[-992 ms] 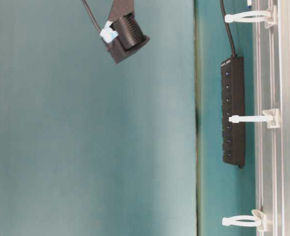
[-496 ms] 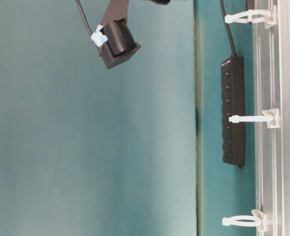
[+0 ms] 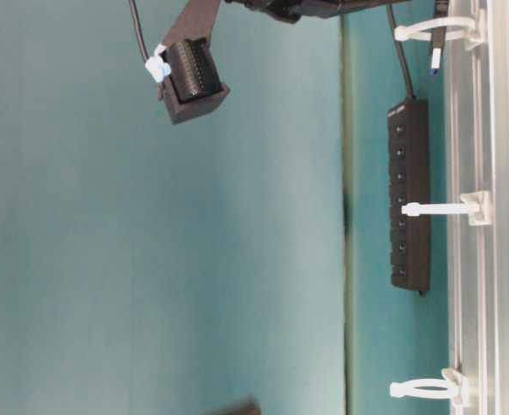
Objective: Pass the USB cable through three rings with both arms.
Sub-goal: 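Lift the plug and push it through the rightmost white ring, then move the left gripper toward the plug emerging from the ring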
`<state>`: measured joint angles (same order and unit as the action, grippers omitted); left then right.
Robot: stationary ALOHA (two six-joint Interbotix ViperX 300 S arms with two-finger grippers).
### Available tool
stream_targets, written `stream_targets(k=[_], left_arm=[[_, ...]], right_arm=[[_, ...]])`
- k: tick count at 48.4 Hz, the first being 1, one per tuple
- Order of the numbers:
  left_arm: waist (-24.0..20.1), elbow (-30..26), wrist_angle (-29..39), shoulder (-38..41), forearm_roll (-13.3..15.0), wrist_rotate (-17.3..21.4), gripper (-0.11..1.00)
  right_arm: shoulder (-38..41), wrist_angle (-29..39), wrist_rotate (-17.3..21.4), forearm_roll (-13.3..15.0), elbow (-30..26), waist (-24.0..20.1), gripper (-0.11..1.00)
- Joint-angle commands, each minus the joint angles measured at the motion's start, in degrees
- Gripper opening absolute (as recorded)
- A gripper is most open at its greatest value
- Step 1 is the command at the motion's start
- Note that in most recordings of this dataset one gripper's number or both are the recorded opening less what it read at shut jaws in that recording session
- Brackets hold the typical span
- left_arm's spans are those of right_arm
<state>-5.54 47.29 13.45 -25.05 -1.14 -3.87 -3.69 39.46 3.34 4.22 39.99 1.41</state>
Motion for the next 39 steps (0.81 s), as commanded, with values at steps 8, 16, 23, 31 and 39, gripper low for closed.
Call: stream_targets(k=[8,16,23,31,39], left_arm=[[-0.2,-7.3,-9.1,10.3,-0.4,4.6,0.85],[-0.4,-9.8,-13.6,16.0,-0.4,6.0,0.87],[-0.4,-12.2,-17.6,20.2,-0.4,5.6,0.87],[-0.4,-15.6,-19.2,25.6,-0.2,5.4,0.87],[-0.3,-18.1,-19.6,29.0,-0.4,4.9,0.87]], right_arm=[[-1.8,-2.7,0.2,-0.1,1.6,-0.1,-0.08],[-2.8,-6.1,0.2,-0.1,2.9,0.0,-0.08],[-3.4,-7.5,0.1,-0.1,4.0,-0.1,-0.08],[-4.2,-8.7,0.2,-0.1,5.2,-0.1,-0.08],[-4.6,-10.9,0.2,-0.1,5.8,0.0,-0.08]])
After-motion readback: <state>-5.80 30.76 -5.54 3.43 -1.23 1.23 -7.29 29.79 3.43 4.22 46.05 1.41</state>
